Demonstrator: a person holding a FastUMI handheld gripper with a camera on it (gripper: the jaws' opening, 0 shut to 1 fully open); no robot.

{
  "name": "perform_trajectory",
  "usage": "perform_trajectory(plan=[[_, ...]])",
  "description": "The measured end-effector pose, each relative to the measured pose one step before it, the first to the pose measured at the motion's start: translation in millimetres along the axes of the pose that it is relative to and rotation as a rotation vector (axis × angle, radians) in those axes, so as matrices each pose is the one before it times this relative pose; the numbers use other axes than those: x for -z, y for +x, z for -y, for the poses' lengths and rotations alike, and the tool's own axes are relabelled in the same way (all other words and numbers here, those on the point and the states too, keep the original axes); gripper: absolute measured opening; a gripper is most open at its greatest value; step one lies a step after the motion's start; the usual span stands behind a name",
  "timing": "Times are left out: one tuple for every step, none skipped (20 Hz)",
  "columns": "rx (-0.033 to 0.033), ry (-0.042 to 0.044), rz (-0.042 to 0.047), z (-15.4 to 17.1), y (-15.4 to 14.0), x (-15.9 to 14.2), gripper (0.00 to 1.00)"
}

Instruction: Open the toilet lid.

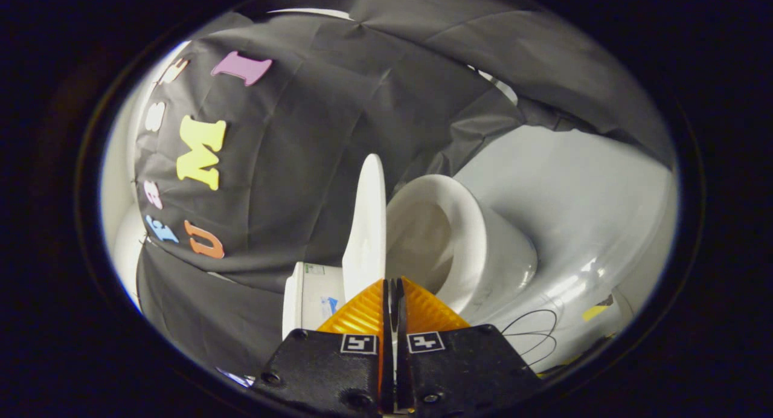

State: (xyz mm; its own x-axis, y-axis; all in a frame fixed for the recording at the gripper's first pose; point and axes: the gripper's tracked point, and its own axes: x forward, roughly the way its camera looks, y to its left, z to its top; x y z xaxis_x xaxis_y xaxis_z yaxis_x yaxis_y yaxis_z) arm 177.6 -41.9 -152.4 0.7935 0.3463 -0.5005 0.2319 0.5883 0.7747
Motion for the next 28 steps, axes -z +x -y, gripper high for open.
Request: perform_trajectory(plan=[[-0.00144,-0.0138,-0.00198,-8.6,-1.39,2.18,0.05],[-0.004,-0.01307,-0.00024,-7.77,-1.77,-0.27,0.05],[-0.00259,-0.01243,0.0001,-7.18,-0.94,-0.14,0.05],[-0.00132,-0.01231,-0.00102,-5.85,-2.35,-0.07,0.05],[0.00036,-0.01501,0.00056,-6.68,-1.08,-0.42,0.05],[0.00441,-0.01878,-0.00312,-4.68,-2.11,0.98,0.05],[0.00563,-0.02013,-0.00114,-5.34,-0.52,0.62,0.06],[0.0039,-0.01926,-0.00031,-5.57,-2.28,0.71,0.06],[0.0024,-0.01427,0.00121,-6.12,-0.4,-1.64,0.06],[0.00185,-0.01056,0.00019,-7.28,-2.83,0.67,0.06],[0.00626,-0.01373,0.00067,-6.4,-1.02,-1.02,0.06],[0.0097,-0.00906,0.00228,-3.98,-0.94,-0.26,0.06],[0.00991,-0.01365,0.00003,-4.56,0.49,-1.02,0.06],[0.00697,-0.01338,0.00012,-3.19,2.24,0.47,0.06],[0.00478,-0.01022,0.00015,-2.44,1.22,0.54,0.06],[0.0039,-0.00715,0.00112,-3.5,-0.98,0.64,0.06],[0.00127,-0.0102,0.00099,-4.32,0.7,-1.1,0.06],[0.00214,-0.01393,-0.00036,-2.95,-2.13,1.4,0.06],[0.00134,-0.01483,-0.0008,-4.7,-0.8,0.6,0.06],[0.00267,-0.01415,-0.00121,-5.22,-2.4,0.34,0.06],[0.00086,-0.0122,-0.00079,-4.48,-0.47,-1.65,0.06],[0.00299,-0.01141,-0.00095,-3.15,-0.71,-0.72,0.06],[0.00096,-0.00839,0.00048,-1.94,-1.07,-1.36,0.06],[0.00176,-0.01385,-0.00097,-4.03,-0.98,0.91,0.06],[0.00057,-0.01391,-0.00086,-6.23,0.08,-0.76,0.06],[0.0011,-0.01893,-0.00399,-8.14,-1.09,0.86,0.06],[0.0038,-0.01672,-0.00117,-4.53,-0.34,-1.08,0.07],[0.00598,-0.01684,-0.00209,-6.21,0.08,-0.5,0.07]])
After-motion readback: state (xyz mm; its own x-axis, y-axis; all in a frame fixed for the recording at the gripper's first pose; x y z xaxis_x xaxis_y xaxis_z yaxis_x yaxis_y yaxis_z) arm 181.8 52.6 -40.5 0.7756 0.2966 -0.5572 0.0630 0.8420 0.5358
